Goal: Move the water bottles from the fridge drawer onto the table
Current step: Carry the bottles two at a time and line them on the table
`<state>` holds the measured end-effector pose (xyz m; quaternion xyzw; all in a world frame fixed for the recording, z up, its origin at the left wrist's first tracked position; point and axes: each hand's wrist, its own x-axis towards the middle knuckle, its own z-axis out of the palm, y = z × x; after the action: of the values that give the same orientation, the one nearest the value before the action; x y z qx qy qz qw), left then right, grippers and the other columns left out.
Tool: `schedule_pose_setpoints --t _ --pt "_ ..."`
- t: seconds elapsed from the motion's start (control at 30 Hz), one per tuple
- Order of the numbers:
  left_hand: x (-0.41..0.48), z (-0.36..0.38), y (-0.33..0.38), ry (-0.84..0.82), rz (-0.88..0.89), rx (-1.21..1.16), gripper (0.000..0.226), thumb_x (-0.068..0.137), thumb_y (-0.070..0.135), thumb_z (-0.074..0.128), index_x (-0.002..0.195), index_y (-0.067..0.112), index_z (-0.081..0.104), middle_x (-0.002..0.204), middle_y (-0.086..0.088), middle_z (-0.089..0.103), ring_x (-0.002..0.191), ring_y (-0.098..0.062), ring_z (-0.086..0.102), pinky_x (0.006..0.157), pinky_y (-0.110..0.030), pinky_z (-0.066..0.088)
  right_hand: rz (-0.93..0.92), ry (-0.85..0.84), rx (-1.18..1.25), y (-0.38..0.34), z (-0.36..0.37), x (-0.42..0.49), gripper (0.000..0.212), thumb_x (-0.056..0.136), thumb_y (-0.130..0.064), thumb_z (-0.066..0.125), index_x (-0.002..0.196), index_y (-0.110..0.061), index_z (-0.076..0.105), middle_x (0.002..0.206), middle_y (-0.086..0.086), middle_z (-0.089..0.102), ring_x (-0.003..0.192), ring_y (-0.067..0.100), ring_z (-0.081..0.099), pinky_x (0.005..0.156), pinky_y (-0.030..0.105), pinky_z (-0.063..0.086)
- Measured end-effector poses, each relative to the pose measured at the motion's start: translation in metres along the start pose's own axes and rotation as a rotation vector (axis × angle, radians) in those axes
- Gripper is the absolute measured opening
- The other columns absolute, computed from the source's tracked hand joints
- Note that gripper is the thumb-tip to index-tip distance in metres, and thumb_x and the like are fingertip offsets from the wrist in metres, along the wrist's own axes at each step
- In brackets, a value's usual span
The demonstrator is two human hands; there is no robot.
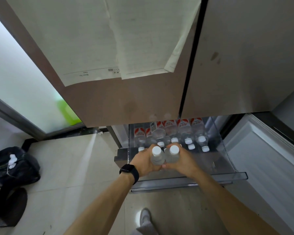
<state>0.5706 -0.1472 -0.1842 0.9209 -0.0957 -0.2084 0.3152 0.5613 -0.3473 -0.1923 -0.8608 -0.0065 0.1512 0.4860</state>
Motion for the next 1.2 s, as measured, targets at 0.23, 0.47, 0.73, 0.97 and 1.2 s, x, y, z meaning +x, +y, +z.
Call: schedule_pose_setpoints --t 0.23,0.47,0.73,0.97,1.2 --pt "-0.015 -0.020 0.008 0.054 -0.001 -0.018 0.067 0.075 0.042 0.084 0.131 0.034 0.048 0.124 0.005 0.065 0.114 -0.022 0.061 0.100 -0.041 0.049 0.004 0.095 -0.060 -0.007 -0.010 -0.020 0.053 0.064 -0.026 0.091 0.109 -0.026 0.063 0.102 -0.008 0.071 0.096 0.012 0.067 0.082 0.031 0.057" --pt "-0.066 -0.068 0.010 0.307 -0.023 -0.110 0.070 0.069 0.047 0.088 0.126 0.038 0.048 0.114 0.015 0.064 0.109 -0.014 0.062 0.099 -0.034 0.049 -0.143 0.101 -0.050 -0.052 -0.027 -0.045 0.054 0.057 -0.047 0.080 0.107 -0.043 0.061 0.092 -0.022 0.071 0.085 -0.003 0.066 0.067 0.019 0.055" --pt "-0.195 -0.100 -0.023 0.585 -0.129 -0.120 0.068 0.064 0.063 0.085 0.121 0.041 0.054 0.105 0.019 0.067 0.096 -0.004 0.062 0.082 -0.022 0.049 -0.432 -0.049 -0.131 -0.138 0.023 -0.062 0.061 0.056 -0.055 0.082 0.109 -0.051 0.053 0.094 -0.026 0.065 0.083 -0.007 0.062 0.058 0.010 0.048" --pt "-0.364 -0.089 -0.080 0.856 -0.363 -0.177 0.069 0.061 0.064 0.086 0.117 0.041 0.053 0.111 0.019 0.059 0.098 -0.002 0.058 0.087 -0.028 0.051 -0.693 -0.294 -0.257 -0.206 0.147 -0.116 0.054 0.059 -0.057 0.080 0.103 -0.051 0.049 0.094 -0.028 0.059 0.083 -0.006 0.057 0.061 0.016 0.045" --pt "-0.585 -0.026 -0.125 1.188 -0.643 -0.225 0.061 0.060 0.060 0.083 0.109 0.048 0.048 0.101 0.022 0.059 0.092 0.003 0.057 0.072 -0.024 0.051 -0.876 -0.568 -0.278 -0.253 0.304 -0.250 0.055 0.058 -0.061 0.077 0.104 -0.048 0.049 0.089 -0.024 0.063 0.082 -0.004 0.058 0.061 0.017 0.043"
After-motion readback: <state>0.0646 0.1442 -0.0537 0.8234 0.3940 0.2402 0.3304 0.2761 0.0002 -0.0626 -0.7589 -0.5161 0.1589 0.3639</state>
